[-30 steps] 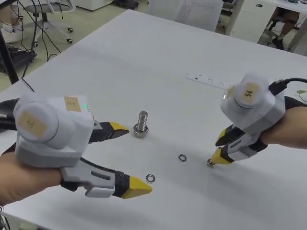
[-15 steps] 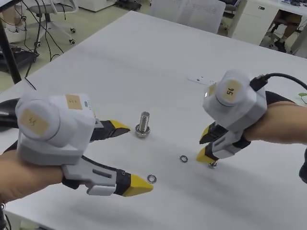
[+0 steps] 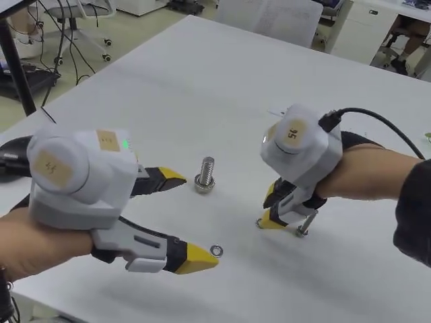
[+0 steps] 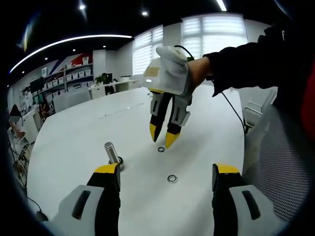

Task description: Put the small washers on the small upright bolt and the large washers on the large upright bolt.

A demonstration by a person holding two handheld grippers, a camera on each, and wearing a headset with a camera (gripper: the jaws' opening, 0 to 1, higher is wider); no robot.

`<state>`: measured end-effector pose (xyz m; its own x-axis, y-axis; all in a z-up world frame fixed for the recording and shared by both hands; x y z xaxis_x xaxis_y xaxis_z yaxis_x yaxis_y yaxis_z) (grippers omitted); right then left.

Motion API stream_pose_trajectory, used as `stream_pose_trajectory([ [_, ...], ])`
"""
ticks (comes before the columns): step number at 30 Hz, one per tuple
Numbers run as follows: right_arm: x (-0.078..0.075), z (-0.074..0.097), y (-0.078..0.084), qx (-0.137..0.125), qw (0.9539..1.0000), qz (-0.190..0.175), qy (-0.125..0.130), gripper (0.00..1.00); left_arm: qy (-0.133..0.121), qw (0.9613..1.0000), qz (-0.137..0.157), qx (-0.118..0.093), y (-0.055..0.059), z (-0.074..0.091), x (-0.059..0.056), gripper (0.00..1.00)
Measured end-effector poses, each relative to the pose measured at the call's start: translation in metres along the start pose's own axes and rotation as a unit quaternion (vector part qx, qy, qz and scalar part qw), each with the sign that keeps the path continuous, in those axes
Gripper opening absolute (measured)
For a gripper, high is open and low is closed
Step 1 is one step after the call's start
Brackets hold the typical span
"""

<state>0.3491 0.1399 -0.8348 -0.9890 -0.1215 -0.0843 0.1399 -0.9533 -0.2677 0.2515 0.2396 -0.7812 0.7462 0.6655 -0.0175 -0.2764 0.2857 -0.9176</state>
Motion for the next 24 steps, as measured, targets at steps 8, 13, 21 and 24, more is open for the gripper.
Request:
stream_pose_trajectory([
  [8, -0.002, -0.009, 0.005, 0.012, 0.9999, -0.003, -0.008, 0.20, -0.001, 1.0000, 0.001, -0.001, 0.000, 0.000, 0.000, 0.76],
  [13, -0.002, -0.011, 0.005, 0.012, 0.9998, -0.006, -0.012, 0.19, -0.001, 1.0000, 0.002, -0.002, 0.000, 0.000, 0.001, 0.76],
  [21, -0.001, -0.013, 0.008, 0.015, 0.9997, -0.011, -0.015, 0.18, -0.001, 1.0000, 0.003, -0.002, 0.000, -0.001, 0.001, 0.76],
  [24, -0.001, -0.013, 0.008, 0.014, 0.9996, -0.019, -0.017, 0.17, 0.000, 1.0000, 0.003, -0.002, 0.000, -0.001, 0.001, 0.76],
])
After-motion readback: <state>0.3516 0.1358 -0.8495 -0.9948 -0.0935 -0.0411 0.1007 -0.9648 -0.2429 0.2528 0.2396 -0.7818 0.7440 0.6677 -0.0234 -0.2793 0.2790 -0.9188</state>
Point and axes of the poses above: the centre of the closed fingertips' face, and the gripper's own axes: z roughly backward along the fingers, x roughly to its left, y roughly out of its underside, the point moved 3 cm from there along z, roughly backward along the fingers, and after that the axes turned 1 degree about -x, right-handed, at the moved point
